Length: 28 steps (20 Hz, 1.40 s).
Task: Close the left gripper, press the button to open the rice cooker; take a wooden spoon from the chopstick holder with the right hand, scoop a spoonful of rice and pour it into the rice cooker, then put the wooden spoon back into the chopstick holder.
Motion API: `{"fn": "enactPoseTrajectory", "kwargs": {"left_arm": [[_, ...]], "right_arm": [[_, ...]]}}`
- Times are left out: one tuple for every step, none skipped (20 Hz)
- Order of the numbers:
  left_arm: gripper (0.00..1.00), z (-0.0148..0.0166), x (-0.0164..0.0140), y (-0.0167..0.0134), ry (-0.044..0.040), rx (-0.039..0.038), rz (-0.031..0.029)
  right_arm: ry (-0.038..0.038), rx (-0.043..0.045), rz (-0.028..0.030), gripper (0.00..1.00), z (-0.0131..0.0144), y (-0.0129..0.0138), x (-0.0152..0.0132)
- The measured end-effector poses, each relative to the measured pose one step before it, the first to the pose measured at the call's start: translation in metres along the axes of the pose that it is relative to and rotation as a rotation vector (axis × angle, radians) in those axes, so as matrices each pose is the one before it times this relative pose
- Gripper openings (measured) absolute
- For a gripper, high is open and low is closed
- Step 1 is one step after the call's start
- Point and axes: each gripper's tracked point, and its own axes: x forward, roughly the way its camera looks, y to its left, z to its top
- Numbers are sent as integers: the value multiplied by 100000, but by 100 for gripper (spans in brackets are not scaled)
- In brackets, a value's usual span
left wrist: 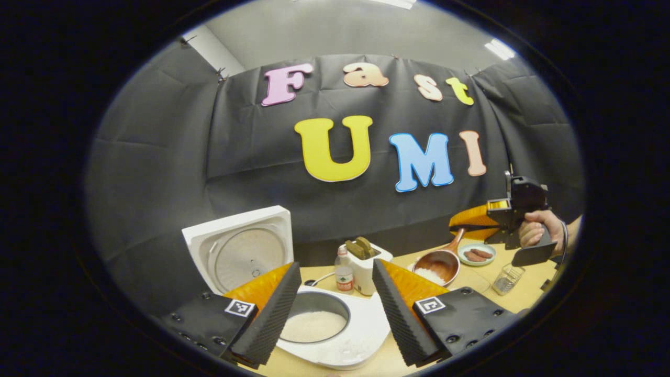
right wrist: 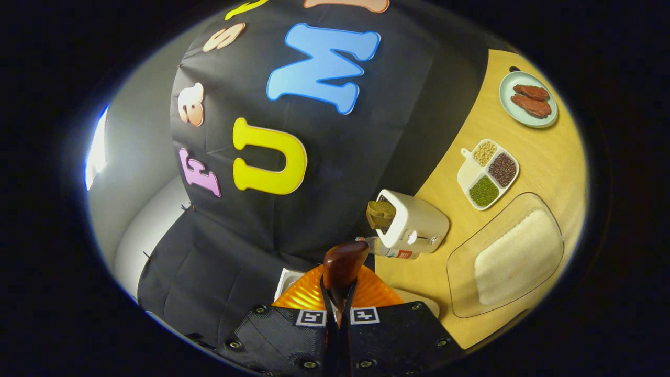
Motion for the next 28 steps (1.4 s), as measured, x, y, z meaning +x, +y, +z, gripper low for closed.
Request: {"fn": "enactPoseTrajectory", "kwargs": {"left_arm": [[96, -328, -17, 864, 203, 15, 1444], [96, -360, -127, 589, 83, -614, 997], [95, -187, -182, 706, 224, -873, 594], [95, -221, -66, 615, 39, -597, 785], [95, -306, -150, 851, 274, -306, 902], [95, -224, -8, 733, -55, -221, 710], [95, -73, -93, 621, 102, -166, 303], [95, -113, -72, 731, 237, -4, 825], [95, -322, 13, 736, 545, 143, 961], [96, 257, -72, 636, 407, -18, 542], [95, -381, 72, 436, 540, -136, 406], [95, -157, 55, 411, 333, -308, 504], [95, -218, 52, 426, 300, -348, 504], [96, -40, -2, 329, 128, -387, 731], [95, -149, -85, 301, 111, -281, 755], [95, -75, -65, 260, 165, -66, 785], [95, -197, -76, 303, 652, 195, 789], [95, -488, 166, 179, 963, 503, 1142], [95, -309, -29, 252, 1003, -138, 715], [95, -202, -237, 132, 315, -765, 471], [96, -34, -87, 200, 50, -1035, 281], [95, -283, -138, 39, 283, -917, -11], [95, -96, -117, 174, 47, -469, 32], [95, -27, -110, 48, -232, -361, 313], [95, -187, -131, 139, 41, -473, 281], [96, -24, -75, 199, -72, -364, 708], [95, -84, -200, 186, -324, -427, 580], [95, 92, -27, -2, -313, -435, 524]], "right_arm": [[1742, -1563, 917, 3, -687, 546, 756], [1592, -1189, 672, 3, -674, 582, 949], [1384, -1042, 1085, 3, -578, 536, 828], [1310, -527, 610, 3, -628, 552, 901], [1456, -371, 383, 3, -593, 340, 913], [1248, -580, 443, 2, -684, 449, 970], [1484, -1084, 49, 3, -452, 242, 941], [1451, -1966, -297, 3, -528, 268, 1093], [1681, -2731, -412, 3, -420, 37, 1091], [1935, -3435, -456, 2, -496, 283, 1160], [1910, -3075, -584, 2, -502, 84, 1075], [1574, -2987, -122, 2, -491, 413, 984], [1447, -1881, 466, 2, -392, 413, 925], [1284, -1729, 225, 3, -460, 415, 838], [1150, -1058, 51, 3, -274, 323, 946], [879, -1570, -718, 3, -252, 211, 884], [927, -2593, -862, 2, -270, 159, 954], [1187, -2851, -2295, 2, -399, -27, 737], [1453, -2639, -2739, 3, -295, -220, 905], [1212, -3679, -2616, 3, -425, -229, 1019], [1239, -3951, -1611, 3, -271, 99, 886], [1108, -4700, -851, 3, -299, 222, 606], [841, -5633, -1040, 2, -409, 367, 434], [494, -6159, -1176, 2, -216, 271, 469], [661, -6782, -1579, 2, -167, 228, 474], [885, -6967, -870, 3, -231, 462, 765], [661, -7285, -845, 2, -145, 474, 355], [424, -7285, -710, 2, -78, 568, 202]]}}
